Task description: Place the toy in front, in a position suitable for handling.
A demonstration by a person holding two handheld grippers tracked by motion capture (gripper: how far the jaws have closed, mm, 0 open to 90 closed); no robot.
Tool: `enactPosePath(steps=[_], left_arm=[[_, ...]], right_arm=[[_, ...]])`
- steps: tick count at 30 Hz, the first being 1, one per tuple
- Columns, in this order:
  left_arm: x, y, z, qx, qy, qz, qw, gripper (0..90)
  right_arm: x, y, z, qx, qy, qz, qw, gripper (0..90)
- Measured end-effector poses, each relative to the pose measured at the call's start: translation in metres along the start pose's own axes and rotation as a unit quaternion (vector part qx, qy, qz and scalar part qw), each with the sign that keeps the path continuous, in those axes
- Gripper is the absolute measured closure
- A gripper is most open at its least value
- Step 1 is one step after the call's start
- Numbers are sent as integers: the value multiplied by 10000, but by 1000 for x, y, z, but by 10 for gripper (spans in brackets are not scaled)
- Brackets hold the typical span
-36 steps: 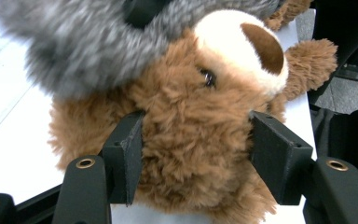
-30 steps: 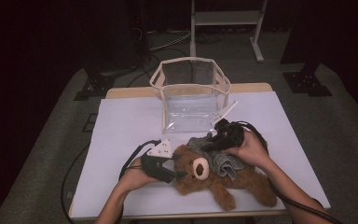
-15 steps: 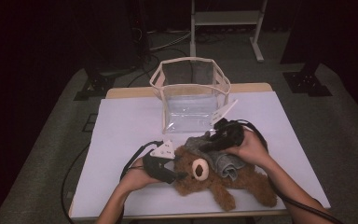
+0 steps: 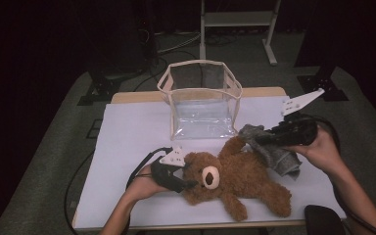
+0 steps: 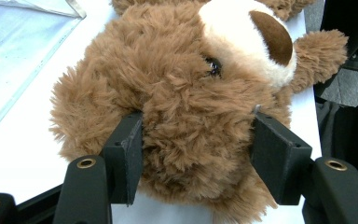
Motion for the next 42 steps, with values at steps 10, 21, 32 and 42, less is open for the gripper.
enactPosePath(steps=[10,21,32,42], left_arm=[[4,6,5,22,-35,2,10000,387],[10,9,36,-94,5,-127,9999,377],[2,-5,29,78,75,-405,9991,386],[6,2,35,-65,141,-455,9988,284]], right_arm=[[-11,-35,-35,372,-186,111,9991,777],[25,-71,-49,443,-79,729,9963,778],[-9,-52,-46,84,-449,470,9979,779],[22,-64,-59,208,-175,639,9976,781]])
Point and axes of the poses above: each handheld gripper's, and its own axes: y roughly backward along the jaws, z roughly out of its top, x roughly to its left, the point moved 9 cm from there along -y, roughly forward along the jaws, and after that the axes turned 7 degrees about -x, right-handed, at the moved point
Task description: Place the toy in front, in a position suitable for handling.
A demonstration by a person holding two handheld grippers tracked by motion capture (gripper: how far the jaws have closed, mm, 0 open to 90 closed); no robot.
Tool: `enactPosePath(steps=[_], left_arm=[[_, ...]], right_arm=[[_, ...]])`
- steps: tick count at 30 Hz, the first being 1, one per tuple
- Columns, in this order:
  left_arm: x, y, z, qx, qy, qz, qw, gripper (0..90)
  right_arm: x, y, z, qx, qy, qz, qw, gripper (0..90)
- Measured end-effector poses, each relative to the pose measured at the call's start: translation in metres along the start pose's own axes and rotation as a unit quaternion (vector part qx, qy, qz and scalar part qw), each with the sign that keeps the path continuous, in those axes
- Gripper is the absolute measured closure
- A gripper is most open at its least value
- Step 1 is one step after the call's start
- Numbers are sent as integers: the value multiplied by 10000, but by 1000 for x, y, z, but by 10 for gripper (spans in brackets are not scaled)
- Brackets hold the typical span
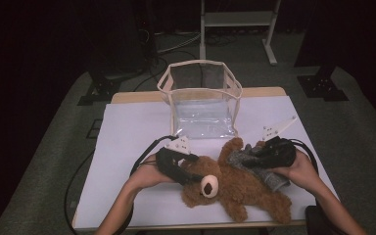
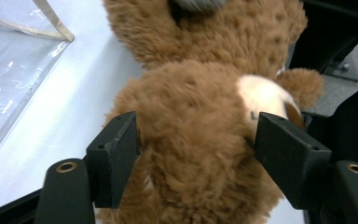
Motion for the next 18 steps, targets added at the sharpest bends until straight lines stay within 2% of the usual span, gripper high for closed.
enactPosePath(steps=[2,4,8,13,18], left_arm=[[1,1,2,-57,54,-26,10000,258],[2,0,0,2,126,-35,9999,238],[0,-8,-7,133,343,-264,9990,188],[-3,-20,-9,247,711,-646,9951,141],[-4,-33,-9,446,966,-829,9909,103]], right_arm=[[8,2,-5,-27,32,4,10000,782],[12,3,-8,-77,37,49,10000,783],[20,5,-14,-182,45,88,9998,784],[26,7,-21,-262,18,164,9995,784],[28,7,-22,-274,50,181,9994,785]])
Point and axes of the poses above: each handheld gripper's, and its own axes: y roughly backward along the jaws, z roughly out of its top, x roughly to its left, the point moved 9 cm from there along -y, roughly forward along the jaws, and after that the axes turned 7 degrees about -x, right-handed, at the moved point
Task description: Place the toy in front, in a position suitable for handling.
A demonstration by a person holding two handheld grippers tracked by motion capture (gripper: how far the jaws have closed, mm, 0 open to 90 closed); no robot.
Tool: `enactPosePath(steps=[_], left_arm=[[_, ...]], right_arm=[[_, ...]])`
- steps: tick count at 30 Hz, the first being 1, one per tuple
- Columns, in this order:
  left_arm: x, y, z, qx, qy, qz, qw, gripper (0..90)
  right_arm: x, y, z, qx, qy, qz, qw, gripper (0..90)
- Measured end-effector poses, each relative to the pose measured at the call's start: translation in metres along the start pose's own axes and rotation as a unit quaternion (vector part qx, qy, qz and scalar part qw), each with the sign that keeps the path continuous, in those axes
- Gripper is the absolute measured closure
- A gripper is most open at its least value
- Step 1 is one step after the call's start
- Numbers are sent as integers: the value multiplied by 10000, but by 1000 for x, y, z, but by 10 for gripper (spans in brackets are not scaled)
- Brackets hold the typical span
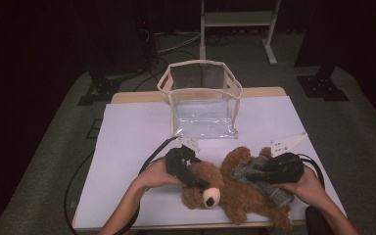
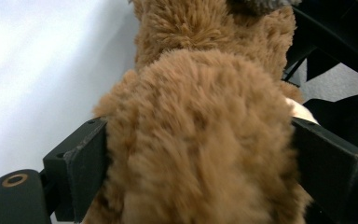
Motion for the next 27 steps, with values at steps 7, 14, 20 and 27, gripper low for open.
enactPosePath(steps=[7,14,20,27], left_arm=[[6,-1,0,70,-74,1,9999,473],[21,14,17,106,-531,630,9965,591],[46,43,46,24,-831,1100,9904,595],[63,60,39,161,-787,1198,9895,549]], right_arm=[[-7,-2,4,-15,-21,-31,10000,783],[-32,2,21,16,-270,9,9996,782],[-59,-1,49,169,-270,-90,9995,783],[-74,-28,68,350,-187,-46,9992,785]])
Point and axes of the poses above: each handheld gripper's, and its own axes: y roughly backward along the jaws, z roughly out of its top, x roughly to its left, the point moved 9 cm from there along -y, roughly forward along the jaws, and after that the axes turned 7 degrees about -x, right-handed, at the moved point
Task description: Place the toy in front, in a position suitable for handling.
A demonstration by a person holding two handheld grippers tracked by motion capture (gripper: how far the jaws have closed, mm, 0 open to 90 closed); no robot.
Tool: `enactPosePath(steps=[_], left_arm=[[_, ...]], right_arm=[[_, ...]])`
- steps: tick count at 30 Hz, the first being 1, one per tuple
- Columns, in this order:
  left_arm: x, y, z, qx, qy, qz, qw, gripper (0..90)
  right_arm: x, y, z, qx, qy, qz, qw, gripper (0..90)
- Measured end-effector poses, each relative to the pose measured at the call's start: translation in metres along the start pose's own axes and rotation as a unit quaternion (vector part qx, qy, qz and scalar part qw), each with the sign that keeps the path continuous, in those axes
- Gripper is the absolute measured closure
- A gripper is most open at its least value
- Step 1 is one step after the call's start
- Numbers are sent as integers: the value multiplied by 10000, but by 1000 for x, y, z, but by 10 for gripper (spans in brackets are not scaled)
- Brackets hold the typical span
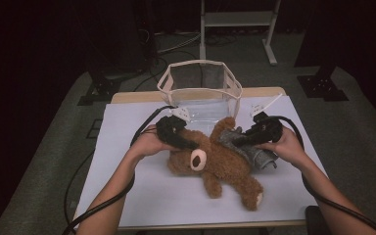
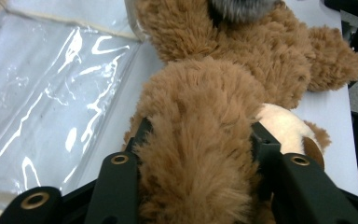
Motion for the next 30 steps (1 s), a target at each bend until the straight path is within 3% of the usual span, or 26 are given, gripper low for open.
enactPosePath(steps=[2,5,8,10,12,14,17,23,26,30], left_arm=[[-4,-2,-9,29,29,-63,10000,499],[-13,-4,-20,127,68,-232,9996,310],[-16,-6,-21,83,204,-113,9997,212],[-19,-7,-23,64,165,-53,9998,259],[-24,-6,-28,-23,86,-21,10000,400],[-29,-5,-32,-91,-13,20,10000,453],[-36,-2,-36,-127,-198,130,9996,479],[-43,-1,-41,-332,-237,188,9990,480],[-47,0,-41,-258,-378,230,9987,479],[-51,1,-42,-194,-476,281,9983,477]], right_arm=[[7,-11,-7,54,26,123,9999,788],[19,-20,-14,1,30,279,9996,790],[30,-27,-18,24,84,323,9994,791],[35,-27,-18,38,193,207,9996,790],[38,-26,-20,-6,221,200,9996,790],[40,-21,-20,-77,221,227,9995,790],[41,-4,-16,-235,278,152,9992,789],[27,20,2,-437,244,-71,9987,789],[25,13,15,-363,310,-28,9989,788],[34,-17,22,34,511,121,9986,787]])
Point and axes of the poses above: each handheld gripper's, and its own axes: y roughly backward along the jaws, z roughly out of its top, x roughly to its left, the point moved 9 cm from there along -y, roughly forward along the jaws, and after that the axes turned 7 degrees about -x, right-handed, at the moved point
